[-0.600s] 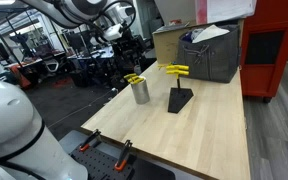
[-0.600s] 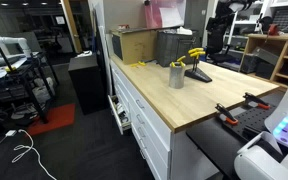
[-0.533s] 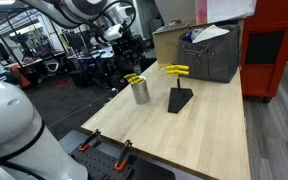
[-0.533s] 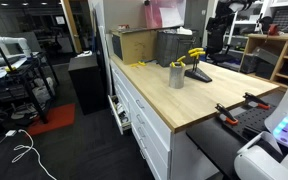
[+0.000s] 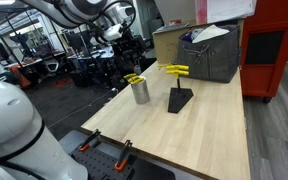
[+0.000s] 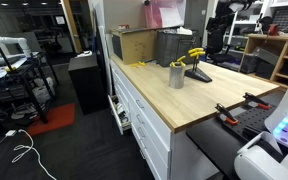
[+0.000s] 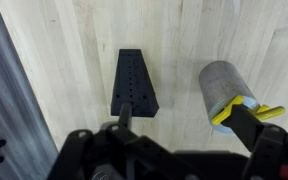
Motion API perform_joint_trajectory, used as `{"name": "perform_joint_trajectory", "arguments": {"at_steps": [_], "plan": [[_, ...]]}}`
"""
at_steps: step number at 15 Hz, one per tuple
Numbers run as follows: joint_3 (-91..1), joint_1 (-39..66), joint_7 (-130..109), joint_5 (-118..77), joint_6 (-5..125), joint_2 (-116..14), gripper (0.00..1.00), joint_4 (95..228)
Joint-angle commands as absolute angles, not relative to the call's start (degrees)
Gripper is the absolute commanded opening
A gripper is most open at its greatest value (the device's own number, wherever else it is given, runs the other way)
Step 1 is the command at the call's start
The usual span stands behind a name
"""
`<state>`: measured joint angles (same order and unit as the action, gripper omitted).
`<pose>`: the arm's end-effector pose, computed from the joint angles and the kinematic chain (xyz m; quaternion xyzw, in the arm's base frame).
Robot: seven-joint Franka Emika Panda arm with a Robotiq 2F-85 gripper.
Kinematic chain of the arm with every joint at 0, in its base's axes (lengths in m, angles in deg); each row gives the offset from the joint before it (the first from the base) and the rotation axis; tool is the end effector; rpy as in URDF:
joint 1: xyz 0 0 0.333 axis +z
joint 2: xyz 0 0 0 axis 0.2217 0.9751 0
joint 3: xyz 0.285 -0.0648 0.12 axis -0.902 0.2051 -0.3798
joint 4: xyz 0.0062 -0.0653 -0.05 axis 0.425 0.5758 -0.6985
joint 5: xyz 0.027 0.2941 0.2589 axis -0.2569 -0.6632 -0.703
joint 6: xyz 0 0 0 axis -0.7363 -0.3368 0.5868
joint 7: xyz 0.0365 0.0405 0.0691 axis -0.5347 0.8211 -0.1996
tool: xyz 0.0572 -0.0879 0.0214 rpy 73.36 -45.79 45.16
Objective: Move the object with the yellow handle to the the center of the cylinder
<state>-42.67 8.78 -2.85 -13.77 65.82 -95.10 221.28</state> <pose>0.3960 -0.0721 0.4167 0.9905 -0.0002 0.1270 0.0521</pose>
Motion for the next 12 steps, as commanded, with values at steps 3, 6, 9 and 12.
{"name": "perform_joint_trajectory", "arguments": {"at_steps": [3, 6, 9, 12], "plan": [[-43.47, 8.02, -2.41, -14.38, 65.69, -95.11, 1.0, 221.21], [-43.48, 7.68, -2.67, -14.08, 65.77, -94.07, 1.0, 219.85], [-43.31, 7.59, -3.58, -14.87, 65.33, -91.26, 1.0, 216.41], [-43.24, 7.44, -4.88, -15.94, 63.96, -87.67, 1.0, 212.09]]}}
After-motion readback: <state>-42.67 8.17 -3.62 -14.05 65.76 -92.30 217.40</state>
